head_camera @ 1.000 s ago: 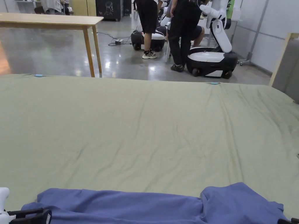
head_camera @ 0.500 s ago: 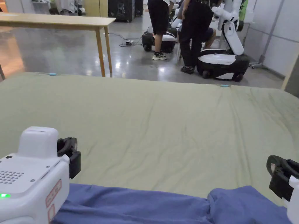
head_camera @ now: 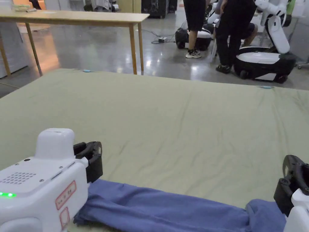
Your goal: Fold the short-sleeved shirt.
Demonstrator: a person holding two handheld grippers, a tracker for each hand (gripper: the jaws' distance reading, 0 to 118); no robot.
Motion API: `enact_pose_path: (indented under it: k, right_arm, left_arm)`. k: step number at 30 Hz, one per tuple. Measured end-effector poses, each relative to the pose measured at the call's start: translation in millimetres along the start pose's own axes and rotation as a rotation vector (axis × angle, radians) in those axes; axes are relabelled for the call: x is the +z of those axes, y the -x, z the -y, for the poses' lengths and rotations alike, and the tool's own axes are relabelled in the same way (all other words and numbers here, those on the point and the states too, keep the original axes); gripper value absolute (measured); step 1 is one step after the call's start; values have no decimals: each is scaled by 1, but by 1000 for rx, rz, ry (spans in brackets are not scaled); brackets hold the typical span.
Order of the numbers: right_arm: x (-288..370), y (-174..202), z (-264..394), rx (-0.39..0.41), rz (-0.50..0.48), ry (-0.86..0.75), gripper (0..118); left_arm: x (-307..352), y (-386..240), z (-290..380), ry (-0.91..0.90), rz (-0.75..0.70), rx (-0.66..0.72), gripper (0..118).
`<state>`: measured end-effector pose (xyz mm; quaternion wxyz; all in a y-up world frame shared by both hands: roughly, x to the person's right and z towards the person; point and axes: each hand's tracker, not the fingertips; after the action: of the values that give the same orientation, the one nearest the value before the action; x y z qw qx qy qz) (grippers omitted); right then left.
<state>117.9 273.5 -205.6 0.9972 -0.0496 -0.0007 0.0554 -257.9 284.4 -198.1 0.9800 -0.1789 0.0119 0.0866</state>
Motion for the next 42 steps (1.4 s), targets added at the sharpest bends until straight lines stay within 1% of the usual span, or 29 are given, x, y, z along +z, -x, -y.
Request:
enact_pose_path:
  k: [2,6,8,9,11,14,16,17,20,21,22,23,24,25,27,30,32,33,36,38,39,41,42]
  right_arm:
    - [0,4,2,12,-1,5,1]
    - [-1,11,6,15,-7,13,1]
    - [-1,13,6,24,-9,21,1]
    - [0,14,6,23,-11,23,1]
    - [-1,17,7,25,-14,34,1]
    - [-2,20,8,37,-8,49,1]
    - [-4,22,8,31,-10,65,1]
    - [-6,22,8,30,-11,72,1]
    - [-7,24,7,45,-5,80,1]
    - [-7,25,7,50,-6,83,1]
    - [-7,25,7,52,-6,85,1]
    - [-7,26,5,52,-5,87,1]
    - [-7,26,5,53,-3,90,1]
    - [-8,27,6,53,-3,96,1]
    - [-10,25,7,48,-3,105,1]
    - [-13,25,9,32,-8,127,1]
    - [-13,26,8,33,-9,132,1]
    - [-13,27,8,34,-8,135,1]
    - [-12,28,7,35,-11,140,1]
    - [-11,28,6,33,-9,140,1]
    - [-13,22,8,29,-13,139,1]
    - [-11,21,8,25,-11,135,1]
    - [-11,20,8,22,-15,135,1]
  left_arm:
    - [-9,35,-5,87,60,107,1]
    - [-54,109,-3,449,273,376,2]
    - [-77,136,3,552,289,403,2]
    - [-87,147,5,592,334,409,2]
    - [-103,157,13,655,375,473,2]
    - [-115,161,20,684,393,434,2]
    - [-122,163,24,683,390,444,2]
    - [-125,162,28,693,420,459,3]
    - [-137,163,35,724,438,477,10]
    - [-140,165,37,728,433,476,19]
    - [-143,169,39,730,427,477,42]
    - [-146,172,41,737,427,486,70]
    - [-150,173,44,761,443,515,93]
    - [-153,173,48,792,466,528,103]
    - [-156,175,53,793,458,538,108]
    - [-164,172,64,829,508,616,108]
    - [-169,166,71,836,527,615,108]
    - [-172,164,71,820,505,583,108]
    - [-177,155,73,822,529,586,108]
    - [-179,149,75,833,527,587,102]
    - [-179,146,74,829,511,572,96]
    - [-180,146,74,831,493,561,65]
    - [-180,150,74,841,446,565,44]
